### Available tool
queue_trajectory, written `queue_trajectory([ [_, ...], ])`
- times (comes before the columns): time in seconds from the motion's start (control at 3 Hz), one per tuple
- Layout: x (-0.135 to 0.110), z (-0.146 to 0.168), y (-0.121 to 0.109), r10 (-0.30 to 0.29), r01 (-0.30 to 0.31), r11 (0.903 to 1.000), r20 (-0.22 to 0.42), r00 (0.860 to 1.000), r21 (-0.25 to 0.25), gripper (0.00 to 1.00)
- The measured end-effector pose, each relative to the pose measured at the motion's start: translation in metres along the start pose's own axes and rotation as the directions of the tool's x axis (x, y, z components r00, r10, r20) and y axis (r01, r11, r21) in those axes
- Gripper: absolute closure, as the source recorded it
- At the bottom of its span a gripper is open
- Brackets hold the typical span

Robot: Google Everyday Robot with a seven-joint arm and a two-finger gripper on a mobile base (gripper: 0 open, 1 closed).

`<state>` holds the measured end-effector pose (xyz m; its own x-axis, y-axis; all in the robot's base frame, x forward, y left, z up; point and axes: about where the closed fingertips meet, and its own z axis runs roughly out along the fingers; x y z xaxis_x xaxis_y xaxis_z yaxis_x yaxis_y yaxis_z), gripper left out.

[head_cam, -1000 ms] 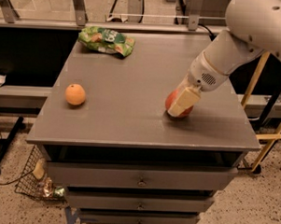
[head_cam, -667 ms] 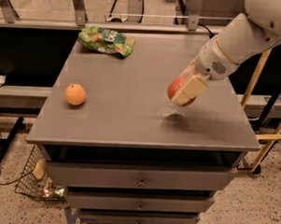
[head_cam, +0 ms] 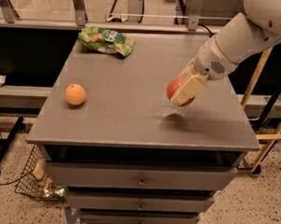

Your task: Move apple near orange

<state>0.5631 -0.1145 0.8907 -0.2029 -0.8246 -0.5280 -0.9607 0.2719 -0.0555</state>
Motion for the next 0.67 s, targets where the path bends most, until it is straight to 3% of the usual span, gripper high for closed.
queue_trajectory([
  [0.33, -0.013, 0.011, 0.007, -0.024, 0.025, 0.9988, 0.016, 1.000, -0.042, 1.00],
  [0.67, -0.063, 0.032, 0.023, -0.143, 0.148, 0.9823, 0.055, 0.988, -0.115, 1.00],
])
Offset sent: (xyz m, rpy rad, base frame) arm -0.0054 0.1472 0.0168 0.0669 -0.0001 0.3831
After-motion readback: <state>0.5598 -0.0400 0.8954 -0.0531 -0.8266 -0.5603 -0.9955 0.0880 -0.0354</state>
